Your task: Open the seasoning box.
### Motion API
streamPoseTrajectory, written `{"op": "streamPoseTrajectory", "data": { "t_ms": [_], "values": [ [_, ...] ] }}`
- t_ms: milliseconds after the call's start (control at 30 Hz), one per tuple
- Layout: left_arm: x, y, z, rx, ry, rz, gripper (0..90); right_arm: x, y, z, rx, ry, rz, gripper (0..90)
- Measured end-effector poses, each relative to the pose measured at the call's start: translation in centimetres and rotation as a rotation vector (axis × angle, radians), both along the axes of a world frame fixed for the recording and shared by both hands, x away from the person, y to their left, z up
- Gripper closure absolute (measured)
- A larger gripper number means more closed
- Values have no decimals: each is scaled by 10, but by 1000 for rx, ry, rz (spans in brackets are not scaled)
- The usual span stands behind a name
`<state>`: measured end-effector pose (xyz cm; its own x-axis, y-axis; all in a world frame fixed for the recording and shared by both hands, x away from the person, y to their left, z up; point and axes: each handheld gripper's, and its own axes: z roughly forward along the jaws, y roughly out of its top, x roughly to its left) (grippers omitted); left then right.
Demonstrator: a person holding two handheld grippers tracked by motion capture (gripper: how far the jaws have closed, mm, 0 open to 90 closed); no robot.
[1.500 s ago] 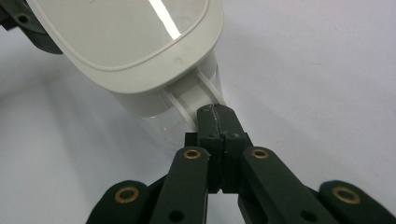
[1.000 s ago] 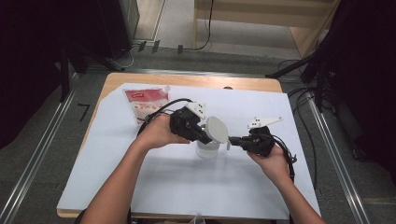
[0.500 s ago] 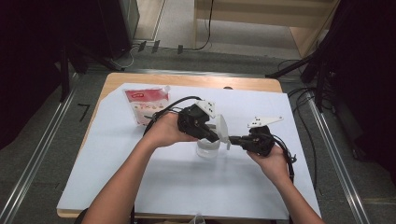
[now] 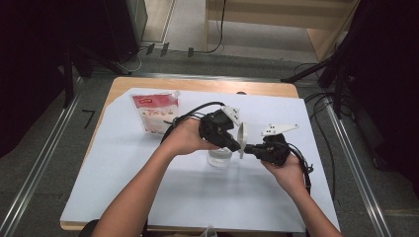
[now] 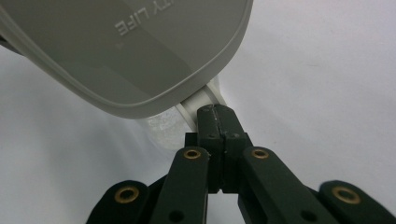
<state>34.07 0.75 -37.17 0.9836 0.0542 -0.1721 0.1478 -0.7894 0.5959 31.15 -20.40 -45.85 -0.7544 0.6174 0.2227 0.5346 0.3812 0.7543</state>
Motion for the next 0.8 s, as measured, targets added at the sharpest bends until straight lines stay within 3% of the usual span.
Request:
{"op": "streamPoseTrajectory", "data": {
  "t_ms": [333,467,600,700,800],
  "values": [
    [2,2,-1,-6,13,5,880,0,-1,-1,11,2,-3,900],
    [5,11,-2,-17,3,31,790,0,-3,1,-1,-12,0,900],
    [8,20,-1,-24,-2,71,707,-2,-8,5,21,-6,1,900],
    [10,29,2,-47,-9,108,646,-5,-10,7,33,4,5,900],
    [12,37,6,-100,-8,126,639,-8,-11,8,35,7,12,900]
  ]
}}
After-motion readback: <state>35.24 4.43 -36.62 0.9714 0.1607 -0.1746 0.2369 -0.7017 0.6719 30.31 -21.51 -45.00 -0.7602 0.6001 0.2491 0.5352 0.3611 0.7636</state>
